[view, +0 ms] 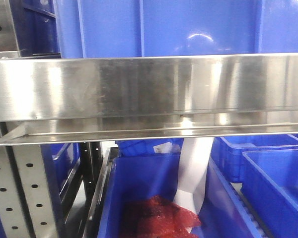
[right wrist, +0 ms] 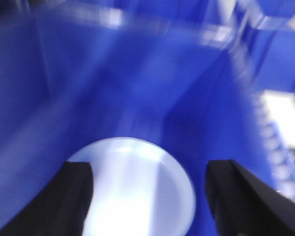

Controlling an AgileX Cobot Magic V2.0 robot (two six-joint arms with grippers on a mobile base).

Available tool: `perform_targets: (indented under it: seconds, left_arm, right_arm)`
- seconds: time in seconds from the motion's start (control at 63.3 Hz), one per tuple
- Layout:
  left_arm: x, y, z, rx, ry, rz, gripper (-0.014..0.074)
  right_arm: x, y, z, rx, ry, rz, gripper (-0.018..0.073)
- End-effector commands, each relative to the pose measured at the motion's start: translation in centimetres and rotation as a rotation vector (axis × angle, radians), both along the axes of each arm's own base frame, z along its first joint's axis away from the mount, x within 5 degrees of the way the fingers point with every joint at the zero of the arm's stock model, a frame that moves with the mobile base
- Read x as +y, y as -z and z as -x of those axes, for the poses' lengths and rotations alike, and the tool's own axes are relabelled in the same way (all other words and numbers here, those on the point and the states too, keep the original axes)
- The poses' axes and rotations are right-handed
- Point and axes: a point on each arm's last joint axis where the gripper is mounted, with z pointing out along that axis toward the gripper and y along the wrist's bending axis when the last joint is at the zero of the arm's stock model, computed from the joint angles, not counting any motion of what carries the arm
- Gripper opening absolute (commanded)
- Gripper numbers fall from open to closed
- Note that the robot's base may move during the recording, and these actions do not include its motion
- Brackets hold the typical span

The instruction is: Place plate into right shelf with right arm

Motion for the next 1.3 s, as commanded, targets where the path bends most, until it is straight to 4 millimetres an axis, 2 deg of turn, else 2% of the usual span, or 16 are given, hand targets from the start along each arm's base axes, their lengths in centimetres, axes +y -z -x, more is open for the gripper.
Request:
perform_targets:
  seconds: [0.0,0.126,0.174,0.253,0.316,0.505,0.616,0.805,0.948,1.058,1.279]
  left_arm:
    - [0.1,-0.6,0.0,-0.087,-0.011,0.014,-0.0047]
    - [0.1,-0.6,0.0,-0.087,-0.011,0.014,-0.0047]
    - [0.1,-0.6,0.0,-0.087,-0.011,0.014,-0.0047]
    - [0.1,-0.6,0.0,-0.087,-0.011,0.014,-0.0047]
    - [0.1,-0.6,0.0,-0.087,-0.011,0.014,-0.0047]
    - [0.1,-0.6,0.0,-0.087,-0.011,0.014,-0.0047]
    - [0.1,-0.6,0.0,-0.087,-0.011,0.014,-0.0047]
    - [0.1,-0.6,0.0,-0.087,-0.011,0.014,-0.0047]
    - [0.1,-0.6,0.0,-0.087,-0.011,0.014,-0.0047]
    - [0.1,-0.6,0.0,-0.087,-0.011,0.014,-0.0047]
    - [0.1,-0.6,0.0,-0.087,-0.011,0.014,-0.0047]
  right_arm:
    - [-2.0,-5.5,4.4,-0.183,0.001,-0.058,0.0419]
    - [-3.7,-7.0,8.5,-0.222,0.01,-0.077,0.0207]
    - [-4.6,-7.3,10.7,-0.246,0.01,-0.087,0.013]
    - [-5.7,-6.2,13.6,-0.258,0.004,-0.089,0.0022]
    - [-6.9,-5.6,16.5,-0.295,-0.003,-0.102,0.0025]
    - [-9.1,0.0,22.5,-0.341,-0.029,-0.11,0.0025]
    - [-9.9,3.8,24.6,-0.319,-0.031,-0.102,0.0025]
    - [-10.8,8.7,26.7,-0.294,-0.03,-0.092,0.0025]
    - [-10.9,10.8,27.0,-0.264,-0.03,-0.08,0.0025]
    - [-10.8,11.7,26.7,-0.238,-0.03,-0.07,0.0025]
    - [-10.8,11.8,26.7,-0.236,-0.03,-0.069,0.0025]
